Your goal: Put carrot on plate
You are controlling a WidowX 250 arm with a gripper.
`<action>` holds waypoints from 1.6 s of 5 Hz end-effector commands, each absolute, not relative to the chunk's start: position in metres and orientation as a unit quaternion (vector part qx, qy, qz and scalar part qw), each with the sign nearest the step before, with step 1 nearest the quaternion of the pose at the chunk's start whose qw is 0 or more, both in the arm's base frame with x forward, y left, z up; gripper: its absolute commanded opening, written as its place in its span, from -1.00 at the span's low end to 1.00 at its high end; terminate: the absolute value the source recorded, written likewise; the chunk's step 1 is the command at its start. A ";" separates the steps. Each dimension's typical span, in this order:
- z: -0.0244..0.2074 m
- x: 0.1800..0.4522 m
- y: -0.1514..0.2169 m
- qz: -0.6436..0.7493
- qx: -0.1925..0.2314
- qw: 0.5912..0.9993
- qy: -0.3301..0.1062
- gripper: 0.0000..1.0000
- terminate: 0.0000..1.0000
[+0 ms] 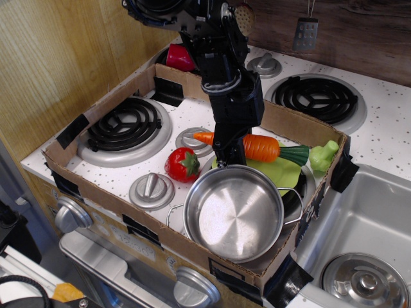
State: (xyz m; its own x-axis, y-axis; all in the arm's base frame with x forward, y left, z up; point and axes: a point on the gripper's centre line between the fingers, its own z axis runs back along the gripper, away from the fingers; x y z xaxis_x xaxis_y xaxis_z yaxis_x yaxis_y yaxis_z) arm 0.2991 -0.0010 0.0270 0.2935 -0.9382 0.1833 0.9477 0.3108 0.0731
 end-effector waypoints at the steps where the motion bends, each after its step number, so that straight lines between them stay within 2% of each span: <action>1: 0.047 0.306 0.003 -0.580 0.003 0.807 -0.111 1.00 -1.00; 2: 0.055 0.309 0.006 -0.575 0.026 0.810 -0.110 1.00 -1.00; 3: 0.084 0.316 0.016 -0.571 0.071 0.813 -0.090 1.00 -1.00; 4: 0.116 0.320 0.023 -0.575 0.072 0.812 -0.071 1.00 -1.00; 5: 0.135 0.323 0.026 -0.583 0.067 0.807 -0.060 1.00 -1.00; 6: 0.148 0.321 0.025 -0.582 0.072 0.808 -0.047 1.00 -1.00; 8: 0.142 0.302 0.024 -0.592 0.063 0.800 -0.071 1.00 -1.00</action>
